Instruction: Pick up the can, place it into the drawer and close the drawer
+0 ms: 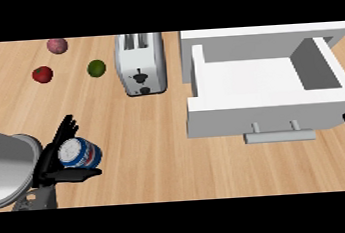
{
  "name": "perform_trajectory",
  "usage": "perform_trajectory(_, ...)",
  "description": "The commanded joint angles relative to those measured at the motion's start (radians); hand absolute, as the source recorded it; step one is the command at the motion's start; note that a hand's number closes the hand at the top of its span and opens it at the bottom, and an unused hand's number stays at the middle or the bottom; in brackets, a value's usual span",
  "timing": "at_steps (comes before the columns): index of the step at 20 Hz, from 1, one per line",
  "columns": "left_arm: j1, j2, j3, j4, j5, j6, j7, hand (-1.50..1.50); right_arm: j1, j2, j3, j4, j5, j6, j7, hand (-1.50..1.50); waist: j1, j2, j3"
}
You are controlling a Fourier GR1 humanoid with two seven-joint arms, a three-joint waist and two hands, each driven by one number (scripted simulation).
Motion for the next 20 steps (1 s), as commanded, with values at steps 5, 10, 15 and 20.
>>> perform_trajectory(5,0.023,-0.017,-0.048,-0.055,0.004,-0.014,0.014,-1.5,0.08,0.015,0.014,-0.038,-0.022,0.012,-0.028,-1.5,0.0,-0.001,0.0)
perform_trajectory(10,-0.074,-0.058,-0.053,0.056,-0.006,0.029,-0.028,1.5,0.008,0.015,0.009,0.015,0.012,0.005,-0.014,-1.5,-0.001,0.0,0.0)
perform_trajectory(15,0.015,-0.076,-0.076,-0.214,0.075,-0.043,0.139,1.5,0.018,-0.009,-0.048,-0.078,-0.08,0.014,0.062,-1.5,0.007,-0.003,0.001)
perform_trajectory(20,0.013,-0.06,-0.079,-0.154,0.077,-0.069,0.055,1.5,0.033,-0.001,-0.035,-0.085,-0.043,0.026,0.049,-1.5,0.001,-0.001,0.0)
